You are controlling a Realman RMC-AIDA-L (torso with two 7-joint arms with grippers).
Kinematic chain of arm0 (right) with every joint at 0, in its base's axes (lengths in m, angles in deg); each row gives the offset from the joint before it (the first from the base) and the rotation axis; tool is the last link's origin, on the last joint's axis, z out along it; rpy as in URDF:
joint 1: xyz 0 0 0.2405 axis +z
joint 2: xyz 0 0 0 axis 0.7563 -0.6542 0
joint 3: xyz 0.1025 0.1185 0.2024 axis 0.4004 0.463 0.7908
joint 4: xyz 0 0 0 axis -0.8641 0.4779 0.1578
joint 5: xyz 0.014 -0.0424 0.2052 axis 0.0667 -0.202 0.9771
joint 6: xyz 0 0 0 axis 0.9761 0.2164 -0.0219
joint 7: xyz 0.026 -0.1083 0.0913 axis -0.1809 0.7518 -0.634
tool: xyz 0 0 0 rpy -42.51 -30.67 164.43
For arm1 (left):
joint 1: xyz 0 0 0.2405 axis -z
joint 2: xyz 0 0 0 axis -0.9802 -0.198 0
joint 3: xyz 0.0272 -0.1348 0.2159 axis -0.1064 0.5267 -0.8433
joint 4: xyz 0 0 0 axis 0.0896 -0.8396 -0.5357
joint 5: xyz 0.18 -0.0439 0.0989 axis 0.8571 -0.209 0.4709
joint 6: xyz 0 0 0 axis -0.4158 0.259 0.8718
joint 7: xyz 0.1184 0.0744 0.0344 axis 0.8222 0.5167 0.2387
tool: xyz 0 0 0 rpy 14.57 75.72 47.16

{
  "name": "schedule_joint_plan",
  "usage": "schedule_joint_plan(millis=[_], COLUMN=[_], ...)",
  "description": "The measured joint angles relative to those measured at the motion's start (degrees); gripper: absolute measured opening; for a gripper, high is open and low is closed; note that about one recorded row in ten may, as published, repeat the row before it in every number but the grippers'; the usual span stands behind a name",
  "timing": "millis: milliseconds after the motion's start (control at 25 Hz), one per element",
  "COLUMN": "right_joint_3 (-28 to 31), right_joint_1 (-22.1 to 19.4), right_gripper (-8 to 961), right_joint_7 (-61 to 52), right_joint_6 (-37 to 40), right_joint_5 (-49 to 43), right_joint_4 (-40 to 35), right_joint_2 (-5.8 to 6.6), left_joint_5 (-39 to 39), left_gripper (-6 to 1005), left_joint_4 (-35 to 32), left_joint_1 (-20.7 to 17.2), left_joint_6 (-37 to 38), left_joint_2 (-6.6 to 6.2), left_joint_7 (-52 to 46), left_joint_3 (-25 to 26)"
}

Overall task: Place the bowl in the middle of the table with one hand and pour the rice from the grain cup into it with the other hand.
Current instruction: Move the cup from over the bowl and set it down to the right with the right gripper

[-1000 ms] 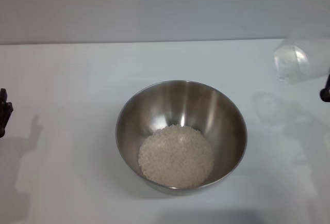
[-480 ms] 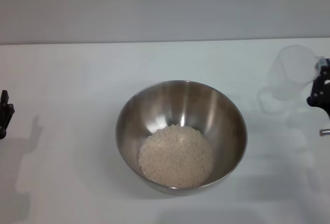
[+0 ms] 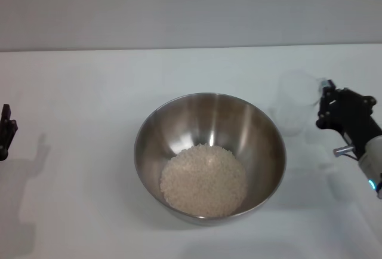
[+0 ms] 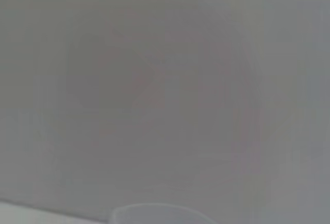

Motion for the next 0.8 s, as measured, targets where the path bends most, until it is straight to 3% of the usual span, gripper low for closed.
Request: schedule_joint_plan(millis=[800], right_joint_3=[-1.47], right_joint_1=[1.71], right_gripper=[24], right_joint_7=[0.08], right_joint_6=[-7.52], right_joint_5=[-4.14], right_joint_4=[0.94], right_joint_2=[-0.19], left_joint_5=[0.00], left_gripper=[832], left_joint_4=[0.00], left_joint_1=[0.28], left_joint_6=[0.00], left_joint_2=[0.00], left_joint_7=[0.00], left_joint_3=[-0.36])
